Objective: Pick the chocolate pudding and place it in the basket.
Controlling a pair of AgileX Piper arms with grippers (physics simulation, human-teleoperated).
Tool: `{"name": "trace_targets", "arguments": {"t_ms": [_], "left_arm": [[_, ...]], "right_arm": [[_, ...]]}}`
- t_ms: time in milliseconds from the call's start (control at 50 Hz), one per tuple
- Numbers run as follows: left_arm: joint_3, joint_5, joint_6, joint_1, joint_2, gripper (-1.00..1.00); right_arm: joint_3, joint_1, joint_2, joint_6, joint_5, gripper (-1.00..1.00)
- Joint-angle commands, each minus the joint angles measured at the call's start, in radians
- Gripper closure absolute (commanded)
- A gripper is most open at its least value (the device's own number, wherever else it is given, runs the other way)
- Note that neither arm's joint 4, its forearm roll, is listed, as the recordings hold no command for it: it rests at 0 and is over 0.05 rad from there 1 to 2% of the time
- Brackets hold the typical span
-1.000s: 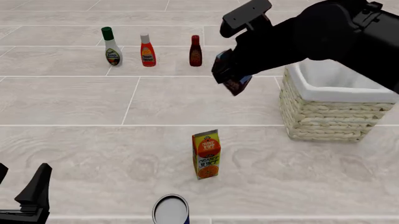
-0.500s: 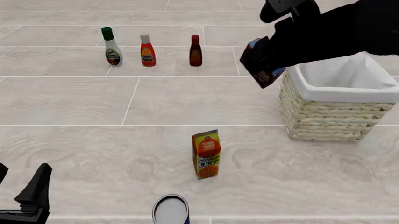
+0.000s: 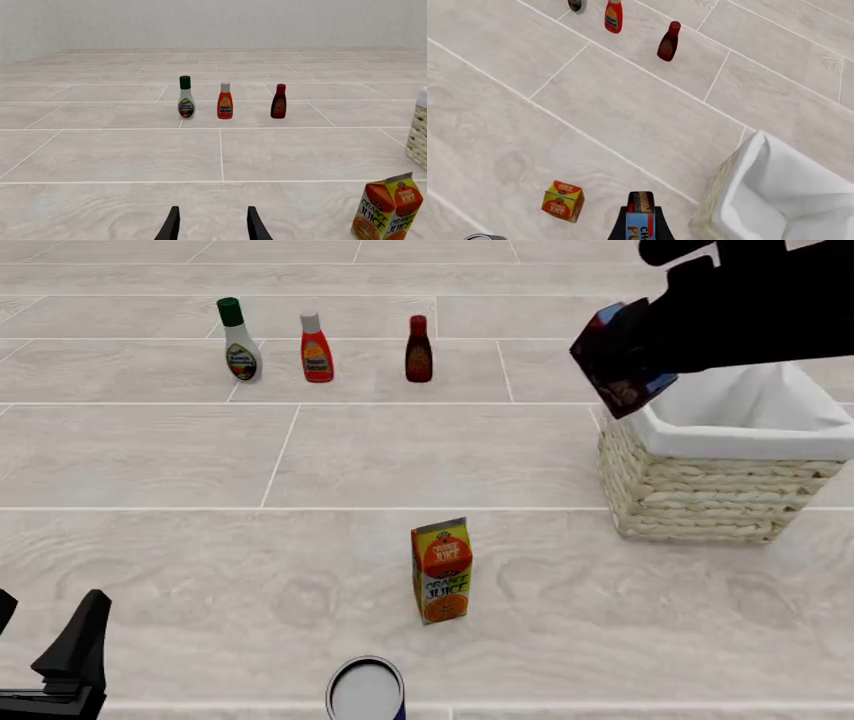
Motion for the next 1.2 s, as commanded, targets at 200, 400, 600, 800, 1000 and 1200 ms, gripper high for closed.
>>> {"name": "trace_targets", "arguments": {"t_ms": [200,400,600,800,1000,1200], "left_arm": [[0.000,-0.001,0.000,0.001,0.001,-1.00],[0.000,-0.001,0.000,0.001,0.001,-1.00],[0.000,-0.001,0.000,0.002,0.001,-1.00],[0.000,-0.001,0.000,0.001,0.001,-1.00],[0.000,-0.001,0.000,0.002,0.001,-1.00],[0.000,-0.001,0.000,0.001,0.001,-1.00]], "right_arm": [[0.007,-0.094,-0.059,0.010,0.006,1.00],[-0.001,-0.141,-0.075,0.012,0.006,1.00],[0.010,-0.172,-0.093,0.012,0.006,1.00],[0.013,-0.226,-0.112,-0.001,0.020,1.00],[0.015,-0.275,-0.123,-0.007,0.020,1.00],[-0.014,-0.324,-0.121,-0.023,0.037,1.00]]}}
